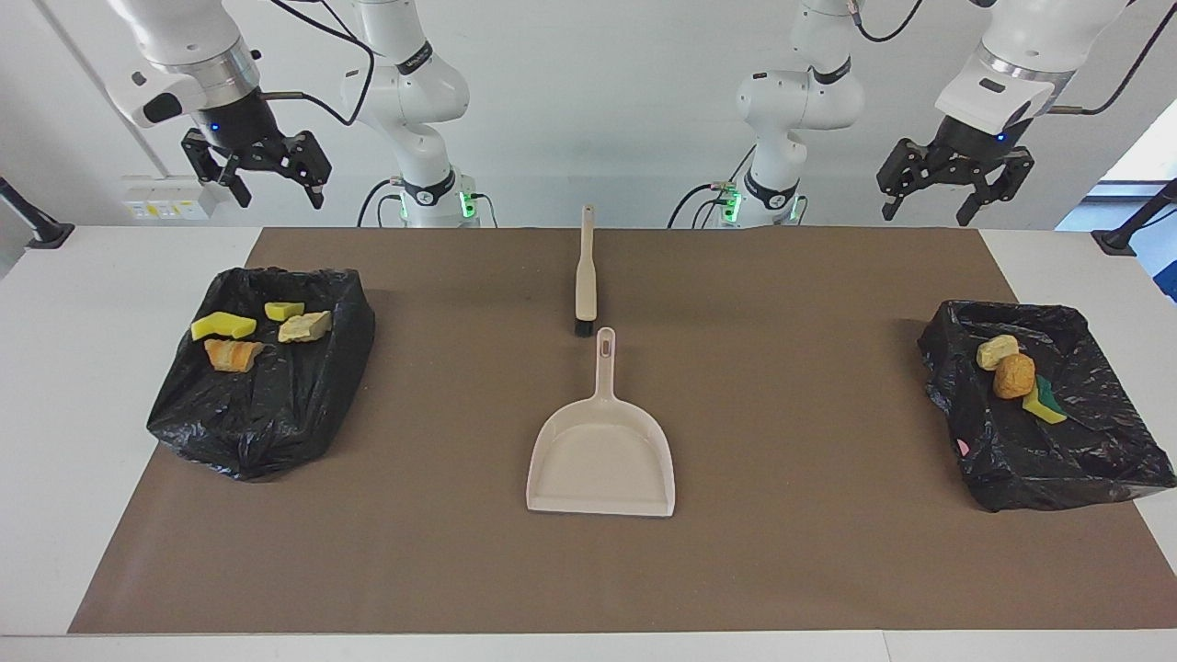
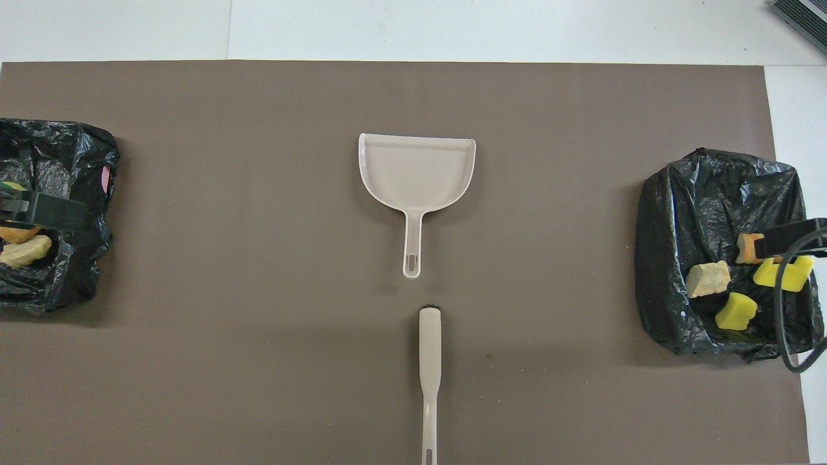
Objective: Sweep and dump trash in bin
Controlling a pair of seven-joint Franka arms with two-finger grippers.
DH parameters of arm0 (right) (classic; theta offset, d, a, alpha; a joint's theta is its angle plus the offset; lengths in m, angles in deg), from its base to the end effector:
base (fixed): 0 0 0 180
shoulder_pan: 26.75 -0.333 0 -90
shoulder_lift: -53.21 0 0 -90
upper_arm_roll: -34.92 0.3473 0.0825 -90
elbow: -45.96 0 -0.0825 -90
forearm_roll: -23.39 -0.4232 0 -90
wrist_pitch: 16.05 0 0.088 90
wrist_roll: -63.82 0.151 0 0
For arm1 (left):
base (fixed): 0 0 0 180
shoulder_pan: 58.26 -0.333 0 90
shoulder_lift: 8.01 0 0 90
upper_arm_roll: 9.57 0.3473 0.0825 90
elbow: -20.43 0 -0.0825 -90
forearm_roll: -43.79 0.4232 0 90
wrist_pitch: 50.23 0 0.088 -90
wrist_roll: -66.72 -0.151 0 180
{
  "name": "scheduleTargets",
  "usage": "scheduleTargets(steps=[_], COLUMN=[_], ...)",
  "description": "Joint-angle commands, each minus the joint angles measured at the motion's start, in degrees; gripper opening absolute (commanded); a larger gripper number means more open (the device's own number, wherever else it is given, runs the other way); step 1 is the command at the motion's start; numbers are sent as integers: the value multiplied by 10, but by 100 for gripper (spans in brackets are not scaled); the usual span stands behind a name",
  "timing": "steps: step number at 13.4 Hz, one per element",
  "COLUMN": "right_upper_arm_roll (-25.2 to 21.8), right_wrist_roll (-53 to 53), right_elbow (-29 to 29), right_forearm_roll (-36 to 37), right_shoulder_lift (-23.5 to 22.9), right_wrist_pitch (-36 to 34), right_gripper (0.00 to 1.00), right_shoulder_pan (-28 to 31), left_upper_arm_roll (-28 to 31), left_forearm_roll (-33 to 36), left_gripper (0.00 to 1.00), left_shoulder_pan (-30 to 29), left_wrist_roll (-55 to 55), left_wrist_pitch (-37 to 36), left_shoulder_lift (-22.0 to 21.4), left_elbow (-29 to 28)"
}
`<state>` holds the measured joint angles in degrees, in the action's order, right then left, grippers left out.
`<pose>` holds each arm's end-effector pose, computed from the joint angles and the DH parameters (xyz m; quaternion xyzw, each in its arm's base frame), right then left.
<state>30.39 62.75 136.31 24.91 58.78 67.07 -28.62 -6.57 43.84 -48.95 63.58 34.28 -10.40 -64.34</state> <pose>0.5451 -0.0318 0.6537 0.9997 -0.0150 -0.0149 0.0089 0.5667 -0.0618 0.6737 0.9964 -0.0823 0.0185 0.0012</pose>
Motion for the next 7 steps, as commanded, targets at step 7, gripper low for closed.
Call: scheduleTargets(steps=[7], right_upper_arm_roll=[7], right_wrist_roll=[-10], right_elbow=[-8], right_forearm_roll=[-2], right_shoulder_lift=[-3], right_wrist_pitch=[-4], right_gripper=[100], right_shoulder_pan=[12], left_upper_arm_roll=[-16], left_forearm_roll=[-10], left_gripper=[100], left_shoulder_pan=[-32], left_wrist_roll=[-7], left_wrist_pitch=[-16], left_shoulder_lift=[2], left_elbow=[7])
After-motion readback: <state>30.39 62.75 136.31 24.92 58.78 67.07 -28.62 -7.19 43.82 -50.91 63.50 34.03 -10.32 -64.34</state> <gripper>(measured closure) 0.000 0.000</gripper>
